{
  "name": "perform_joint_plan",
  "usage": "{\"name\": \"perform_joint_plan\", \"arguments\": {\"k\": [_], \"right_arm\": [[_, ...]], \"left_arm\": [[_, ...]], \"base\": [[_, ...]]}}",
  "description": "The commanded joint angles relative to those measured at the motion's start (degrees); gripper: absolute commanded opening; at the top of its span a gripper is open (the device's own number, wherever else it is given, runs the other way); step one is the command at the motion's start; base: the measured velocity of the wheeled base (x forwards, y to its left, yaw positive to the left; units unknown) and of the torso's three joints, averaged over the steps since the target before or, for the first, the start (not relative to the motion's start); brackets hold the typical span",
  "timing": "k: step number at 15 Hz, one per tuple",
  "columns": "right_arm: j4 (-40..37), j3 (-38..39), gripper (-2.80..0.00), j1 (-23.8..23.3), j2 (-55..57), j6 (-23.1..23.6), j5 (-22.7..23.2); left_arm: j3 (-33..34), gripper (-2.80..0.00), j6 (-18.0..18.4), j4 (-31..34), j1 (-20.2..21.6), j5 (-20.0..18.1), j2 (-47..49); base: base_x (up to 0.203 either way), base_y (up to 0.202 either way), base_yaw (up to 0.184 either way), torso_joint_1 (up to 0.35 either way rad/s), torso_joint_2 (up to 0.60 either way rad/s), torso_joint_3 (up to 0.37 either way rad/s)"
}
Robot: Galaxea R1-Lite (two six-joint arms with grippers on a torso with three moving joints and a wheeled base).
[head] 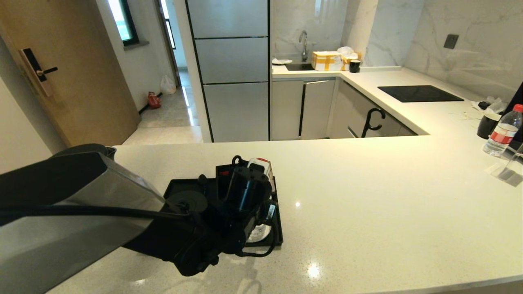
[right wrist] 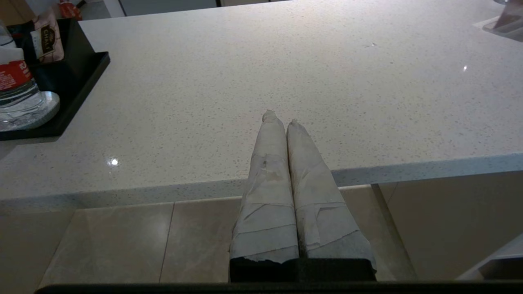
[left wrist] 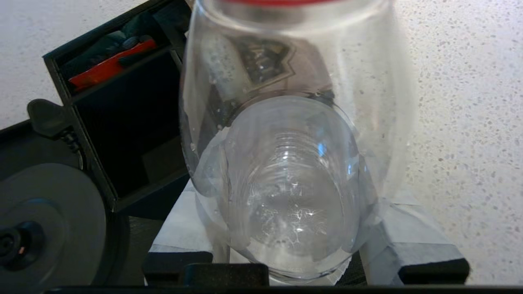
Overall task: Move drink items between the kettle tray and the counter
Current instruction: Return the bottled water to its original position
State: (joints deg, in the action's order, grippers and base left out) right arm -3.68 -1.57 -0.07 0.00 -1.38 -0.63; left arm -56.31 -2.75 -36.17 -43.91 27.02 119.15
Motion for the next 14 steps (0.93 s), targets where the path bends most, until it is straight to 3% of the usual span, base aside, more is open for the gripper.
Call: {"name": "perform_joint_plan", "arguments": {"k": [1, 3, 4, 14], "right_arm": [[0.0, 0.0, -2.80, 0.0, 0.0, 0.0, 0.0], [0.0, 0.0, -2.80, 0.0, 0.0, 0.0, 0.0], [0.0, 0.0, -2.80, 0.0, 0.0, 0.0, 0.0], [0.0, 0.0, -2.80, 0.0, 0.1, 0.0, 0.0]], "left_arm": [[-1.0, -2.80, -0.8, 0.0, -0.2, 1.8, 1.2], [-2.1, -2.80, -1.7, 0.0, -0.2, 3.5, 2.3], [-2.3, 0.00, -1.9, 0.1, 0.0, 3.7, 2.3], [-1.0, 0.00, -3.1, -0.1, 0.0, 5.4, 0.9]], "base": [[0.000, 0.000, 0.000, 0.000, 0.00, 0.000], [0.000, 0.000, 0.000, 0.000, 0.00, 0.000], [0.000, 0.000, 0.000, 0.000, 0.00, 0.000], [0.000, 0.000, 0.000, 0.000, 0.00, 0.000]]}}
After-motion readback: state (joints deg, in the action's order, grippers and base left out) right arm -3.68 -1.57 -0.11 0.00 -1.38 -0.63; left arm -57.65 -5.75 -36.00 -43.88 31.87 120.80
